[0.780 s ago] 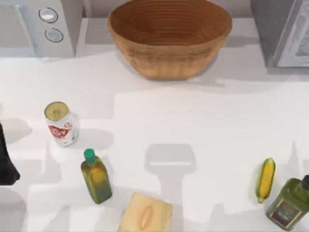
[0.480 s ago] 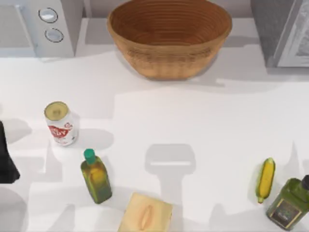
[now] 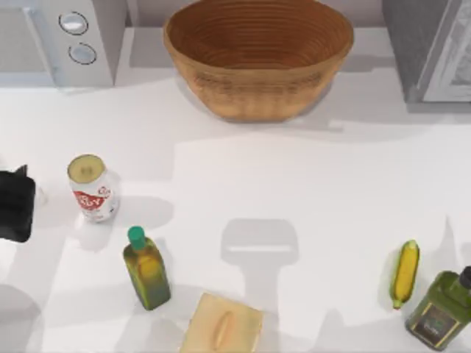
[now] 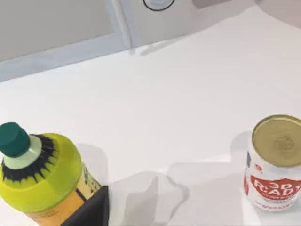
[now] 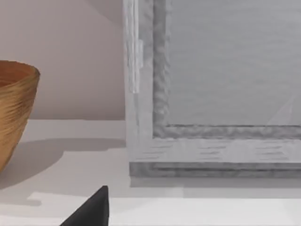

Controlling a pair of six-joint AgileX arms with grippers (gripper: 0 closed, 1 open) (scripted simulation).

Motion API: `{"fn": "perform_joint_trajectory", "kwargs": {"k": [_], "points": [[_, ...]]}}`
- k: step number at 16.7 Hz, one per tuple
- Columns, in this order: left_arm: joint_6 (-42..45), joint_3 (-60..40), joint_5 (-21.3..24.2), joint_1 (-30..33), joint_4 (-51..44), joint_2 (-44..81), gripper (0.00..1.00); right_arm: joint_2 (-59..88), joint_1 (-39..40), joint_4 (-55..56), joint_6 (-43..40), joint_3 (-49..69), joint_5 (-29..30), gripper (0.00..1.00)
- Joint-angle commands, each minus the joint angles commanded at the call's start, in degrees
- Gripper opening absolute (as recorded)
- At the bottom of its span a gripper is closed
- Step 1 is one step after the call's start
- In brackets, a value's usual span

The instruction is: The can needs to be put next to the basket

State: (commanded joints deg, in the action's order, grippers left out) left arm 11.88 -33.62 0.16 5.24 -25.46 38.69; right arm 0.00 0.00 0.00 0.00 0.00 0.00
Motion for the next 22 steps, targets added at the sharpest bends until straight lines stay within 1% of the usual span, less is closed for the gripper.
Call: {"fn": "perform_joint_trajectory", "kwargs": {"k": [6,9,11,14,16,22], "points": [[9.93,-27.38,-0.21,4.12,-21.69,37.13,1.0,0.0,0.0,0.0,0.0,0.0,0.0,1.0],[14.22,-39.42,-0.26,5.94,-31.08,52.4,1.0,0.0,0.0,0.0,0.0,0.0,0.0,1.0],[16.62,-46.34,-0.25,6.96,-36.21,60.38,1.0,0.0,0.0,0.0,0.0,0.0,0.0,1.0],[19.29,-54.39,-0.17,8.11,-41.72,69.07,1.0,0.0,0.0,0.0,0.0,0.0,0.0,1.0],[20.32,-57.69,-0.12,8.55,-43.77,72.56,1.0,0.0,0.0,0.0,0.0,0.0,0.0,1.0],[20.61,-58.7,-0.12,8.39,-44.33,73.65,1.0,0.0,0.0,0.0,0.0,0.0,0.0,1.0]]}}
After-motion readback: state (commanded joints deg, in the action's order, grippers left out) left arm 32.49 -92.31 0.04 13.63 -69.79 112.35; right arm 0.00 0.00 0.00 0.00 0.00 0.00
